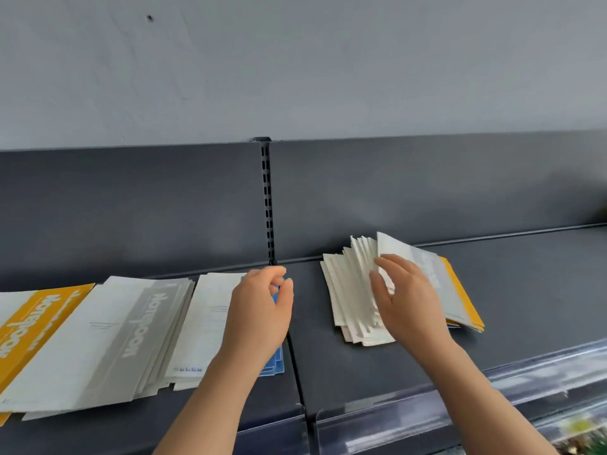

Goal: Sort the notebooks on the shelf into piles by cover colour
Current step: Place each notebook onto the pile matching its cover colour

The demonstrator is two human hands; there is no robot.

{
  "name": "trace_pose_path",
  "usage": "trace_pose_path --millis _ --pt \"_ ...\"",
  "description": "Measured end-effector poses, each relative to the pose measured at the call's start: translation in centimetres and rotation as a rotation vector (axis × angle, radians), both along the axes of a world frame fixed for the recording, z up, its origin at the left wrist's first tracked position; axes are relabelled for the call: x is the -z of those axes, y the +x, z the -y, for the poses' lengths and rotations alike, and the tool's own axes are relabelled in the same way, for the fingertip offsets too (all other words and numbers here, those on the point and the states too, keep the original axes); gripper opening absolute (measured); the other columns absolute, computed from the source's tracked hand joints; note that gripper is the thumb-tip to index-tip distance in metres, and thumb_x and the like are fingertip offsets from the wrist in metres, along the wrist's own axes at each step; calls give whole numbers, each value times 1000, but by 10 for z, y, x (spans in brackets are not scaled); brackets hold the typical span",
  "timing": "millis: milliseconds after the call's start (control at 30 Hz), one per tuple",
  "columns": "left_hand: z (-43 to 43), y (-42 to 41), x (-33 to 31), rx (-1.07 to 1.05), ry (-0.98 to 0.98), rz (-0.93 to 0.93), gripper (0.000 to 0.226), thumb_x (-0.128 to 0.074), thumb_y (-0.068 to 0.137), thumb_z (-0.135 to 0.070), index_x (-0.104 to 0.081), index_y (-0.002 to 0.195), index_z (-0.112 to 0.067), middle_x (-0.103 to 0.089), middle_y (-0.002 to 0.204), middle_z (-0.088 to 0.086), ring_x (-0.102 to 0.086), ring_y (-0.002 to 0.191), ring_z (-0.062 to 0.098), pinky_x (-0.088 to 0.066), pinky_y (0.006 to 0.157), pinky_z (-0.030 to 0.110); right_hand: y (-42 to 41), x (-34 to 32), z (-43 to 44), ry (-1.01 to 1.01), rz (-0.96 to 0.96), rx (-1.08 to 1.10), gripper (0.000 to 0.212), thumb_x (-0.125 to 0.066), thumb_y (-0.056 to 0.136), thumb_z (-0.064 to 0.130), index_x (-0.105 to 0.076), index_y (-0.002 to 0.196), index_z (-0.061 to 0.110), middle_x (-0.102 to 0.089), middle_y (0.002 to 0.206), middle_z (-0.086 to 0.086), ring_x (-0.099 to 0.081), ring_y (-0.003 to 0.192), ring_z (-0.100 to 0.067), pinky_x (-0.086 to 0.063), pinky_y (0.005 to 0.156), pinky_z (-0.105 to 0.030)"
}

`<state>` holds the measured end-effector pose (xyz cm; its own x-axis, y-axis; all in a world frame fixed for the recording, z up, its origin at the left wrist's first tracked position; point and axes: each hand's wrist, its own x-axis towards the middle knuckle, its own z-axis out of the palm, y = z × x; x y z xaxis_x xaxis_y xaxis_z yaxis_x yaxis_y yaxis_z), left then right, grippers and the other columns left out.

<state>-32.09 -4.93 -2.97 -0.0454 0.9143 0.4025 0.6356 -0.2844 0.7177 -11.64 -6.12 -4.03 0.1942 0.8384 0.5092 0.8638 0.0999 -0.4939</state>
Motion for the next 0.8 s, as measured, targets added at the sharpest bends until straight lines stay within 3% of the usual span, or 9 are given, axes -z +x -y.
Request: trace_pose_path --millis 100,233,300,400,467,533,633,700,800 --pt "-6 46 -6 93 -68 67 22 -54 93 -22 -65 112 -19 -62 87 -12 -56 79 -2 -37 63 5 58 6 -1 -123 22 117 34 -50 95 26 -61 119 5 -59 126 -8 -54 113 -29 -40 94 -34" --pt "-23 103 -7 177 -191 21 10 -52 92 -22 -55 84 -27 -51 72 -8 -46 64 9 -36 61 19 113 19 -4 -278 56 125 26 -45 92 21 -53 74 4 -55 75 -6 -51 74 -29 -32 69 -31" --pt "-33 124 -7 174 -221 -32 26 -51 90 -20 -39 68 -14 -34 58 -2 -29 54 11 -24 50 21 127 28 -7 -304 69 43 28 -42 92 22 -45 70 6 -49 69 -3 -45 68 -23 -30 74 -26" --pt "-42 143 -8 166 -289 -16 35 -58 87 -22 -41 64 -2 -29 55 3 -24 52 14 -19 46 21 133 33 -8 -280 97 -142 22 -42 96 24 -54 83 12 -58 86 4 -49 83 -14 -32 80 -19" --pt "-45 149 -7 144 -319 5 34 -63 85 -22 -48 62 -2 -42 51 3 -35 47 15 -25 44 19 132 30 -7 -251 78 -261 23 -41 98 26 -61 106 16 -60 111 9 -49 108 -7 -23 106 -21" --pt "-45 151 -7 129 -346 -2 19 -65 84 -22 -64 76 -5 -65 69 1 -59 59 15 -40 46 20 136 29 -7 -238 46 -321 27 -40 99 26 -59 116 18 -57 122 12 -42 116 0 -13 113 -25" --pt "-39 151 -7 69 -347 13 10 -62 86 -19 -61 88 -10 -66 83 2 -62 71 15 -47 55 27 148 35 -10 -220 -16 -267 21 -39 97 25 -57 91 17 -59 97 16 -45 90 -2 -36 98 -28" --pt "-35 152 -9 36 -327 40 6 -57 89 -15 -55 83 -16 -62 83 -3 -57 69 11 -41 52 24 159 41 -14 -197 -34 -119 26 -37 95 21 -47 73 13 -53 75 4 -44 74 -12 -38 87 -28" --pt "-31 157 -10 21 -321 81 13 -52 89 -12 -51 84 -24 -60 86 -8 -57 72 8 -43 47 19 166 49 -17 -229 -53 -54 29 -35 95 17 -43 67 11 -47 65 2 -43 63 -14 -27 109 -30"
